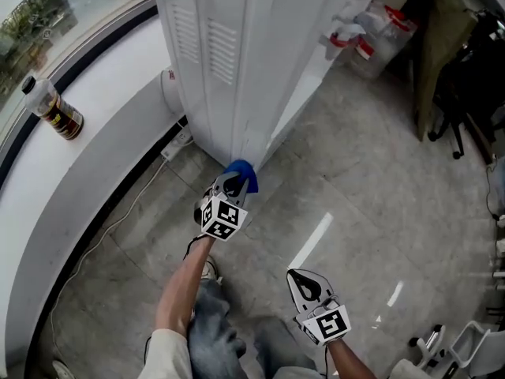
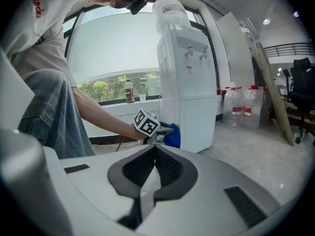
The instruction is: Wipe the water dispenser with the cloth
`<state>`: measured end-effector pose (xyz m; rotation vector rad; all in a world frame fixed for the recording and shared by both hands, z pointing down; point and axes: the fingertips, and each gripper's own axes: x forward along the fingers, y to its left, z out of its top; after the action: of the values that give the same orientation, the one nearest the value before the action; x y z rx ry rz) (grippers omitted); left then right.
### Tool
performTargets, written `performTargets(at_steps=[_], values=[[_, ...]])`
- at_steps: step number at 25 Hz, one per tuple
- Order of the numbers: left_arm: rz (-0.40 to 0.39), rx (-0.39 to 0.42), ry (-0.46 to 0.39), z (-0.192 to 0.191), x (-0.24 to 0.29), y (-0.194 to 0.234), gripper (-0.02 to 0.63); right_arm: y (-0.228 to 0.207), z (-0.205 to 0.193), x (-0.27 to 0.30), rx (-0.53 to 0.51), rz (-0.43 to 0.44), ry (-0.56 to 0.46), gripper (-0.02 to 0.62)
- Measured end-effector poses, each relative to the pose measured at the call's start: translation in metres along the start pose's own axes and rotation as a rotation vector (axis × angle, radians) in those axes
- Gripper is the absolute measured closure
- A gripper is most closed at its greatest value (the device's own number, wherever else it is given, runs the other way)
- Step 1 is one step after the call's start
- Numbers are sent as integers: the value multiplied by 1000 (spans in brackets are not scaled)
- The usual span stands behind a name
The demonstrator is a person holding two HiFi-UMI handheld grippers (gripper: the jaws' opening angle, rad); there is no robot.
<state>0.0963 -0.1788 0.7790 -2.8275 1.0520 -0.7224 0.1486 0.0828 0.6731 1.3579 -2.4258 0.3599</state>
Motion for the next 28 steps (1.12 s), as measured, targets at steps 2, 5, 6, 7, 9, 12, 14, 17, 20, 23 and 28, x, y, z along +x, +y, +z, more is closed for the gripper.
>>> performTargets(at_steps=[2,5,6,7,9,12,14,17,20,23,28], values=[[10,-12,-2,2,-4,0,569,0,0,-3,-1,0,-9,580],[30,-39,-8,3,-16,8,569,4,-1,1,-1,6,-18,580],[35,-46,-10,2,-23,10,569,6,-1,4,1,10,-20,580],[37,-48,-11,2,-30,11,569,8,-1,7,3,15,-21,580],[35,-41,-13,3,-43,14,569,12,3,15,4,24,-22,580],[31,-19,-8,14,-56,32,569,22,28,31,3,28,-39,580],[33,-34,-18,31,-63,49,569,26,48,36,12,24,-38,580],[7,-59,-55,68,-89,61,569,34,74,35,56,7,-2,580],[-17,-94,-86,108,-133,66,569,45,115,38,66,9,19,580],[-2,-137,-115,157,-178,89,569,48,188,42,50,16,-10,580],[34,-214,-141,239,-246,134,569,58,291,38,54,34,1,580]])
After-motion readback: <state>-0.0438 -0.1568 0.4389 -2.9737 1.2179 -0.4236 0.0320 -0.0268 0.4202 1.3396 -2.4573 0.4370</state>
